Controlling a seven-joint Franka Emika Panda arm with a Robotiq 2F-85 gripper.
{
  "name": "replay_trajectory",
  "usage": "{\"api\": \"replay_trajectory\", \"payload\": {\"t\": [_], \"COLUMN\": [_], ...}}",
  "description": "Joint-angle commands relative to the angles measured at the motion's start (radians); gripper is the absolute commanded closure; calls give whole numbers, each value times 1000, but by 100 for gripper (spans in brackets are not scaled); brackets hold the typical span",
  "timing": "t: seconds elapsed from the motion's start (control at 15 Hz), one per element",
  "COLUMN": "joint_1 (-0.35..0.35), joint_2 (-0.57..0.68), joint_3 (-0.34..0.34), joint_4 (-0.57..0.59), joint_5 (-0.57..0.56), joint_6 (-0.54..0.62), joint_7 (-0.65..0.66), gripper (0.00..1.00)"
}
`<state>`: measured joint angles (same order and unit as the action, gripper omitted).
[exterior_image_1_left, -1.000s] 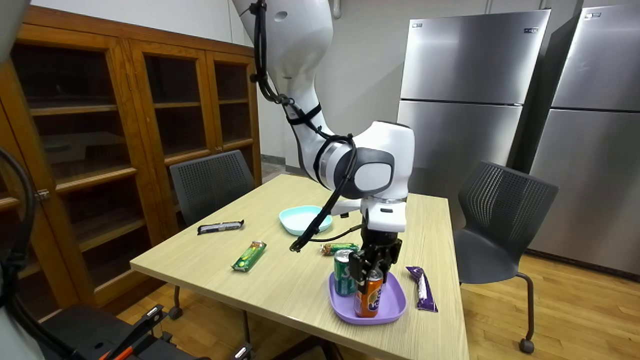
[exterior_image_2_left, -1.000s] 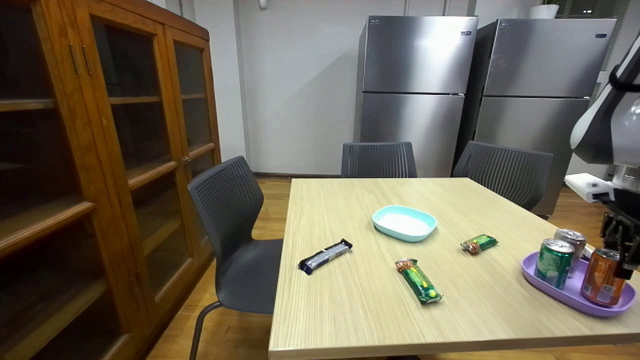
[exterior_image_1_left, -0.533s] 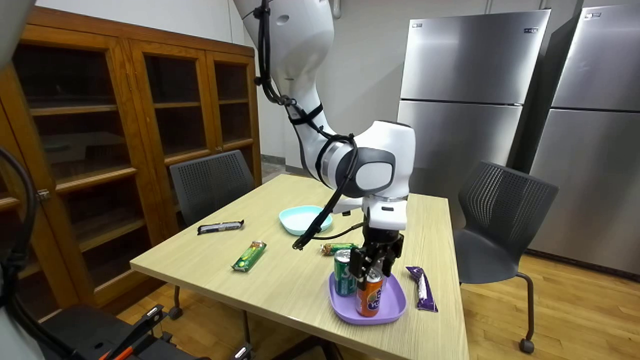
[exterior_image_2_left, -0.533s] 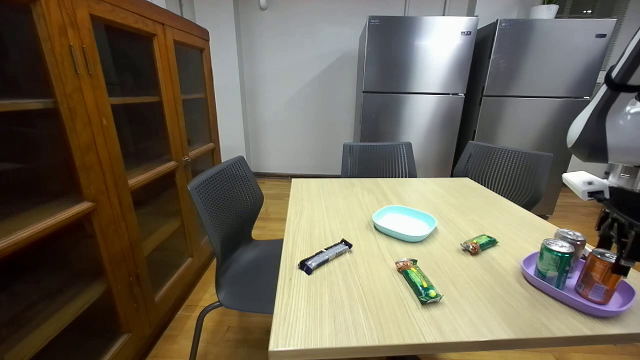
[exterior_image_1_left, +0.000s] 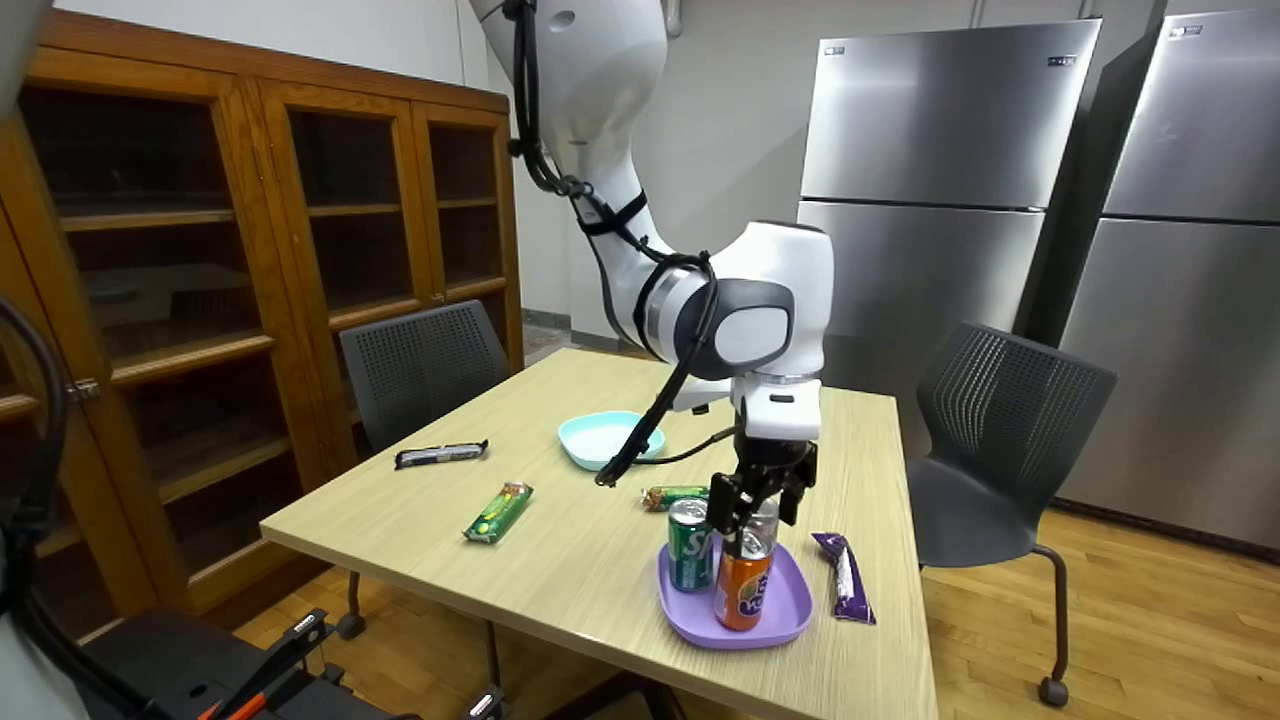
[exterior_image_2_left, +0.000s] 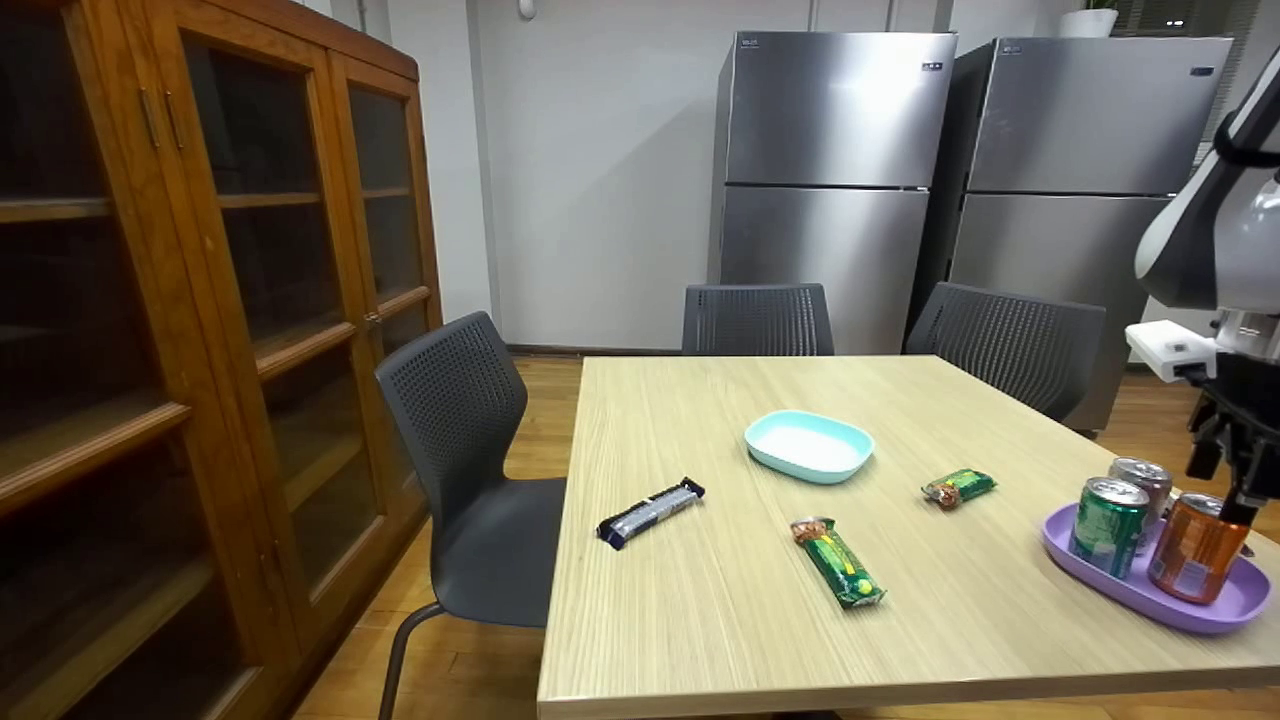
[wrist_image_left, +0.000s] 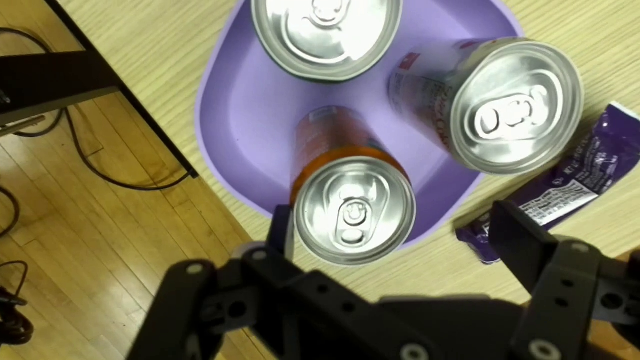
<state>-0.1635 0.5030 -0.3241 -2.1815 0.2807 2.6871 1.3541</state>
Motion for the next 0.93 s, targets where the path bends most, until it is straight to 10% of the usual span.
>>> {"api": "replay_trajectory", "payload": {"t": [0.0,0.87], "joint_1": [-4,75], "joint_2": [-93,-152], "joint_3": [20,113], "joint_4": [-40,29], "joint_5": [15,-68], "joint_6": [25,-66], "joint_7": [-17,-131], "gripper": [0,0]}}
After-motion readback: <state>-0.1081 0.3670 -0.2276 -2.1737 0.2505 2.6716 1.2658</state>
